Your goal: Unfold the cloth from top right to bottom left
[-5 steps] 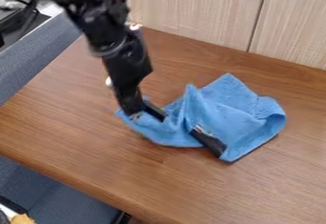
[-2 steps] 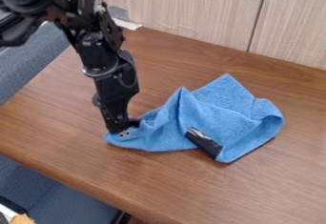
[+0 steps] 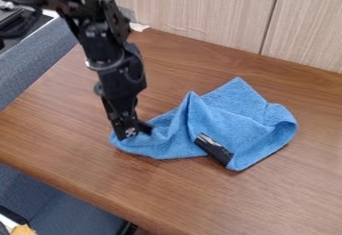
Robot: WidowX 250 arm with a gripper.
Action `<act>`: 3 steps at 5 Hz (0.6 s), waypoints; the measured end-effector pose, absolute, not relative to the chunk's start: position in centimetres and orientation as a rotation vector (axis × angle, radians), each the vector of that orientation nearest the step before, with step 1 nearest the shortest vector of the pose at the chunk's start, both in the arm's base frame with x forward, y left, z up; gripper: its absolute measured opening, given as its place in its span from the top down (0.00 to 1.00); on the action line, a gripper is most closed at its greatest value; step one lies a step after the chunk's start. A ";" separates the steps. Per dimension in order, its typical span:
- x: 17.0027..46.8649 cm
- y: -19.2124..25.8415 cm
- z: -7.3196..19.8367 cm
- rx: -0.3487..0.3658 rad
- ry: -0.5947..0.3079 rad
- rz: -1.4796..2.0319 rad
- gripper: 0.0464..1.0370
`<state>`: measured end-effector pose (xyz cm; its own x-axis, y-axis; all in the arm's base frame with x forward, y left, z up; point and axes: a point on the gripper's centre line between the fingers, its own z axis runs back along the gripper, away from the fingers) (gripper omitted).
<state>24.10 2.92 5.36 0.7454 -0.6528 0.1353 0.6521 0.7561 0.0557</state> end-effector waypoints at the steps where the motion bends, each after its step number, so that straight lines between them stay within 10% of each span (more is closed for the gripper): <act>1: 24.3 2.6 6.5 0.000 -0.165 -0.739 0.03; 3: 25.2 2.2 12.2 0.058 -0.253 -0.817 0.04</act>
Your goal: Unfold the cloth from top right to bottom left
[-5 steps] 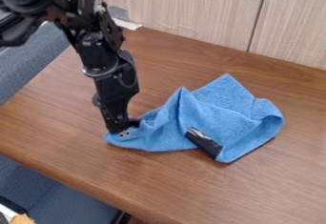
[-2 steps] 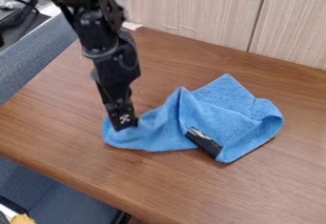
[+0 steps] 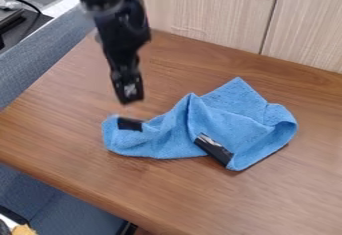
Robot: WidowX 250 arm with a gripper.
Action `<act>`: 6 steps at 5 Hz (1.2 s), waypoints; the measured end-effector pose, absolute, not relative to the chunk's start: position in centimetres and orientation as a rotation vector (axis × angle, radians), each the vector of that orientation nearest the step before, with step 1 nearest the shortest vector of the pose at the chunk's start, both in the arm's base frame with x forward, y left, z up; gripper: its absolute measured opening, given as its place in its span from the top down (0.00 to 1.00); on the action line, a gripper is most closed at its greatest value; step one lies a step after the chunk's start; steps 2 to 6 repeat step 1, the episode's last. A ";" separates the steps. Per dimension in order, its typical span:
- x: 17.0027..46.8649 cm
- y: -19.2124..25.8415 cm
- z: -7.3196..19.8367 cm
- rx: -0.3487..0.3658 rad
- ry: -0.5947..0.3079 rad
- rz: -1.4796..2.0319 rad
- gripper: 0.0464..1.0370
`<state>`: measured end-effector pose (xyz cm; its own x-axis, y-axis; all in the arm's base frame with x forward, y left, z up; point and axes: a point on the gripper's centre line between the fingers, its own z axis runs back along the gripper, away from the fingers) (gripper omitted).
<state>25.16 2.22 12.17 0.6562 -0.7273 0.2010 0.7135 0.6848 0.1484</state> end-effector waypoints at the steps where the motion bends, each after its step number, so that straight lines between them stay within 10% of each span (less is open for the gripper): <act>1: 25.2 2.2 12.3 0.061 -0.257 -0.823 0.04; 6: 25.2 2.2 12.3 0.061 -0.257 -0.823 0.04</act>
